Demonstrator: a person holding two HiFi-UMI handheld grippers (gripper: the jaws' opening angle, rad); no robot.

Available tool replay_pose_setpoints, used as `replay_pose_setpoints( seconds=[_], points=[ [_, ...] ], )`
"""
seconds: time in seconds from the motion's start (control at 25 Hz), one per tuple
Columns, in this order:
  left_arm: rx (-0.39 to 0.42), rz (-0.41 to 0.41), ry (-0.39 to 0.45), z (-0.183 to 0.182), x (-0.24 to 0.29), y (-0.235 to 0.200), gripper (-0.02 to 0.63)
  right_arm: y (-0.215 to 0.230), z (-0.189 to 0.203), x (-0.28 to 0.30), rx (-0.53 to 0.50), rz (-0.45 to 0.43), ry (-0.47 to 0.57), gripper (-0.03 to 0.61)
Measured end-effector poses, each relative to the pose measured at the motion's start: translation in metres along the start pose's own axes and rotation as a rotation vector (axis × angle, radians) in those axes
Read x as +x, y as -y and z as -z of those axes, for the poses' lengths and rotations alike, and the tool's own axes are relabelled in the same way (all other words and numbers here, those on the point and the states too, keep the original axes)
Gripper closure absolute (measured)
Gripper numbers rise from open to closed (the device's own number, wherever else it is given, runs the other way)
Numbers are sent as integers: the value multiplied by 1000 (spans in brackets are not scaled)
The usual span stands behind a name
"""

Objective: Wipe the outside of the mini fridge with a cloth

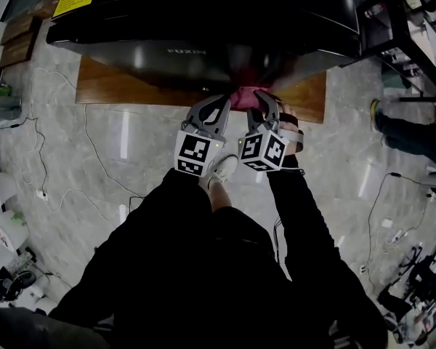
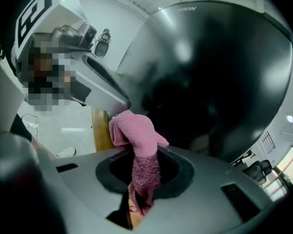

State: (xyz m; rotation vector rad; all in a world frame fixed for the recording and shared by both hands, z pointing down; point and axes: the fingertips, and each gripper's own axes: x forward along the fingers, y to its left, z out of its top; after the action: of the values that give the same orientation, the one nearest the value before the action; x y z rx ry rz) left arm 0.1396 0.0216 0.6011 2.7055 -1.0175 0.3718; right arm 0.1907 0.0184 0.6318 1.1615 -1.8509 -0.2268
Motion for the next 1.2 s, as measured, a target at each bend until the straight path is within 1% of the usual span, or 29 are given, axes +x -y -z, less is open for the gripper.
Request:
replay_pose_setpoints(
  seconds=[0.24, 0.44, 0.56, 0.72, 0.8, 0.88, 1.0, 1.08, 1.2],
  points=[
    [-17, -4, -58, 45, 19, -7, 607, -24, 19, 23, -4, -36, -26, 506],
    [-29, -16, -125, 84, 37, -9, 607, -44, 52, 49, 3, -126, -96, 506],
    [-37, -5, -165, 102, 42, -7, 607, -59, 69, 61, 2, -174, -142, 506],
    [-65, -3, -182, 115, 46, -10, 607, -75, 87, 79, 7, -220, -200, 506],
    [-70, -5, -193, 121, 44, -12, 607, -83, 90, 85, 15, -232, -209, 505],
    [-86, -9, -199, 122, 42, -14, 607, -83, 89, 85, 35, -241, -202, 505],
    [-134, -17, -179, 109, 30, -14, 607, -72, 75, 66, 95, -240, -150, 503],
    [-155, -17, -161, 96, 17, -12, 607, -60, 60, 41, 145, -215, -94, 503],
    [-152, 5, -138, 70, -11, 1, 607, -41, 35, -11, 250, -187, -2, 502]
  ],
)
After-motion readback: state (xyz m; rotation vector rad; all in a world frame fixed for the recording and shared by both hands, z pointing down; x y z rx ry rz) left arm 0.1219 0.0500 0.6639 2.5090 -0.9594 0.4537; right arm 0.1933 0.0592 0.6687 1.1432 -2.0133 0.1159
